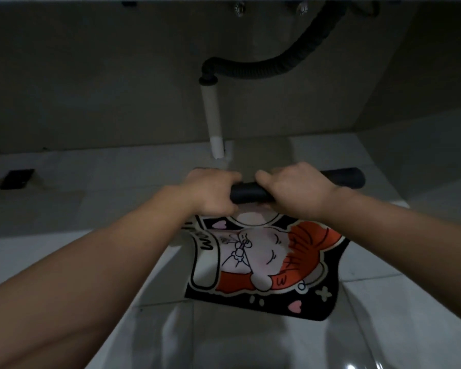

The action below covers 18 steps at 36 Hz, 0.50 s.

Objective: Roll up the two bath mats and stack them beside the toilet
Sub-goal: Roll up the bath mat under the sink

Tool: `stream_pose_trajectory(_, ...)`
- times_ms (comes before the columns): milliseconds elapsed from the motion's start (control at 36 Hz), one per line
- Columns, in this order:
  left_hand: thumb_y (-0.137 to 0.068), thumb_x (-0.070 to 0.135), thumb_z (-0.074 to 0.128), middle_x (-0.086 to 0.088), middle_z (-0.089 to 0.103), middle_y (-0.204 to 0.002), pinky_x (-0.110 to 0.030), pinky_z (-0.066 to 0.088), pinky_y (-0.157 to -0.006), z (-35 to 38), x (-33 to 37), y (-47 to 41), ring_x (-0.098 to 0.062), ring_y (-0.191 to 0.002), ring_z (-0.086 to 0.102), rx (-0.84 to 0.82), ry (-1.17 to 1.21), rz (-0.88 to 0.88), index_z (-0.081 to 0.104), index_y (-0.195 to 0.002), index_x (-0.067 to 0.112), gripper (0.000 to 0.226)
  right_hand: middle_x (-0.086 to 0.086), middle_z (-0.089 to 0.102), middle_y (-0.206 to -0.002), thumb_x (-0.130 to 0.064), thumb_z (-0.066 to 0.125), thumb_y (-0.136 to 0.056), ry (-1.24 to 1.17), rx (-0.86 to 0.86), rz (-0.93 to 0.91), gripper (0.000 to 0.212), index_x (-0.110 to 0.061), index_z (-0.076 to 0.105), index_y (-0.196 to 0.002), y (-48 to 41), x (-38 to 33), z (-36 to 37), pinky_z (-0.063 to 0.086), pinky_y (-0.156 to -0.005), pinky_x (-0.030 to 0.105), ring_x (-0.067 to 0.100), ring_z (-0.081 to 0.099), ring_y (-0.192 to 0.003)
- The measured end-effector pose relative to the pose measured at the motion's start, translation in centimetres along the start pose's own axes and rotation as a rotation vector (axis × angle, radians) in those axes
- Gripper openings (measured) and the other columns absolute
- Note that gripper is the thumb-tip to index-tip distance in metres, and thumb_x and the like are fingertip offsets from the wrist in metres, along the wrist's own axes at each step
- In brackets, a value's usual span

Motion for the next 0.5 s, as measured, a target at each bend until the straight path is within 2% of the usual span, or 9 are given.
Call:
stream_pose_trajectory(56,-0.078,0.026,0.063,-0.004,0.064,-0.089,-0.028,0.043,-0.068,0.3,-0.2,0.0,-0.026,-0.088,0.062,0.076,0.038,0.013,0.057,-0.104,0.023,0.027,0.007,0.061,-0.097,-0.058,0.043,-0.088,-0.018,0.019,-0.006,0.050,-0.016,0.045,-0.115,-0.2,-0.1,-0.1,0.036,-0.062,0.032,0.028,0.061,-0.084)
stream_pose_trajectory(111,-0.080,0.020,0.062,-0.010,0.066,-0.095,-0.031,0.043,-0.070,0.8,-0.5,-0.1,-0.030,-0.092,0.062,0.120,0.059,0.042,0.057,-0.104,0.018,0.024,0.008,0.059,-0.101,-0.055,0.039,-0.088,-0.082,0.010,0.012,0.050,-0.015,0.044,-0.119,-0.3,-0.1,-0.2,0.039,-0.067,0.033,0.029,0.059,-0.088)
stream_pose_trajectory(194,-0.082,0.036,0.066,-0.005,0.065,-0.096,-0.030,0.038,-0.065,1.2,-0.9,-0.2,-0.028,-0.091,0.061,0.138,0.003,0.064,0.051,-0.102,0.019,0.030,0.010,0.056,-0.104,-0.038,0.042,-0.089,-0.174,-0.052,0.025,0.035,-0.015,0.045,-0.116,-0.5,0.0,-0.2,0.040,-0.070,0.033,0.030,0.058,-0.091)
stream_pose_trajectory(250,-0.076,0.053,0.067,0.002,0.058,-0.087,-0.030,0.035,-0.062,1.4,-1.1,-0.2,-0.022,-0.082,0.057,0.120,-0.022,0.057,0.045,-0.098,0.023,0.043,0.011,0.056,-0.102,-0.029,0.045,-0.089,-0.185,-0.067,0.042,0.026,-0.014,0.047,-0.110,-0.6,0.2,0.0,0.037,-0.065,0.032,0.030,0.058,-0.088)
stream_pose_trajectory(306,-0.074,0.059,0.064,0.006,0.053,-0.084,-0.030,0.034,-0.061,1.4,-1.0,-0.1,-0.017,-0.076,0.052,0.077,-0.008,0.059,0.041,-0.096,0.025,0.047,0.011,0.057,-0.100,-0.025,0.048,-0.089,-0.157,-0.059,0.072,0.022,-0.013,0.046,-0.107,-0.7,0.5,0.0,0.034,-0.060,0.032,0.032,0.059,-0.086)
stream_pose_trajectory(389,-0.080,0.040,0.058,0.003,0.054,-0.088,-0.030,0.034,-0.057,1.2,-0.9,-0.3,-0.019,-0.079,0.054,-0.020,0.117,0.056,0.041,-0.098,0.025,0.028,0.011,0.059,-0.100,-0.024,0.052,-0.087,-0.103,-0.066,0.105,0.024,-0.012,0.045,-0.107,-0.7,0.8,0.2,0.033,-0.057,0.032,0.032,0.061,-0.085)
stream_pose_trajectory(444,-0.081,0.026,0.057,0.002,0.052,-0.091,-0.030,0.036,-0.061,1.0,-0.9,-0.4,-0.020,-0.082,0.053,-0.027,0.088,0.065,0.044,-0.100,0.024,0.023,0.009,0.057,-0.095,-0.023,0.056,-0.084,-0.100,-0.075,0.111,0.024,-0.013,0.042,-0.102,-0.7,0.9,0.3,0.033,-0.057,0.032,0.031,0.061,-0.084)
stream_pose_trajectory(500,-0.080,0.022,0.060,0.001,0.054,-0.094,-0.029,0.039,-0.065,0.9,-0.9,-0.4,-0.021,-0.084,0.055,0.017,0.028,0.072,0.049,-0.102,0.023,0.024,0.004,0.051,-0.086,-0.022,0.059,-0.080,-0.139,-0.098,0.122,0.027,-0.017,0.036,-0.094,-0.6,1.0,0.5,0.033,-0.057,0.031,0.029,0.060,-0.080)
Point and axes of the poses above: each hand's wrist, its own y-axis away from the middle knuckle, its own z-axis out of the palm, x = y × z, the point moved 3 cm from there along -y, towards the middle knuckle
